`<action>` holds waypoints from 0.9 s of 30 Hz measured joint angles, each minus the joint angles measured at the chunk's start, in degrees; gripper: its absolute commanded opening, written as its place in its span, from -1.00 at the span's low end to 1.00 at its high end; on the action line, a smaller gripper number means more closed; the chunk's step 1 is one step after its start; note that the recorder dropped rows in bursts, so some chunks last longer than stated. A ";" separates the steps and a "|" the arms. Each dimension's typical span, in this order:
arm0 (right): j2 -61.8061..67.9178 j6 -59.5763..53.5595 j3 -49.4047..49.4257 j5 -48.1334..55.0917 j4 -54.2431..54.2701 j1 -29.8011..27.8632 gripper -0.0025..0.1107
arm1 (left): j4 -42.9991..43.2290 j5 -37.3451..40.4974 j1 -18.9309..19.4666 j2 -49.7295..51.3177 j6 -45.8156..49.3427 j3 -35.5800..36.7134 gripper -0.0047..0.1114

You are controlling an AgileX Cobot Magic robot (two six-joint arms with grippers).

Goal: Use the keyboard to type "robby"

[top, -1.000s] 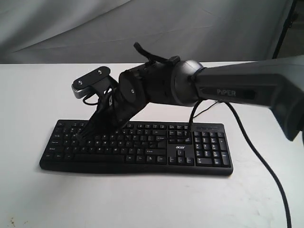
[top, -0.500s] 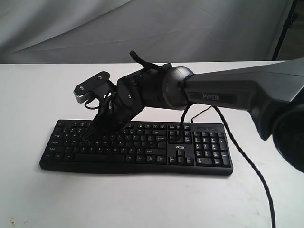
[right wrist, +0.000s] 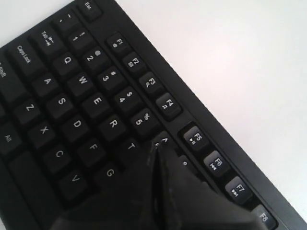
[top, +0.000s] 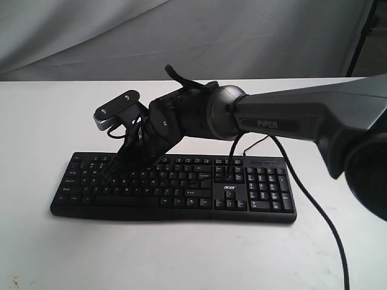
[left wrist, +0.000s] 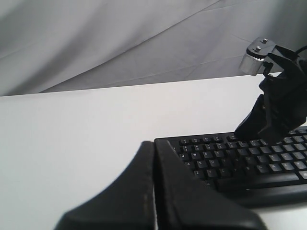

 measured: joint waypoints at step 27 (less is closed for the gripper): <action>-3.72 0.00 0.00 3.28 -1.53 0.00 -0.96 | 0.00 0.00 0.00 0.00 0.00 0.00 -0.92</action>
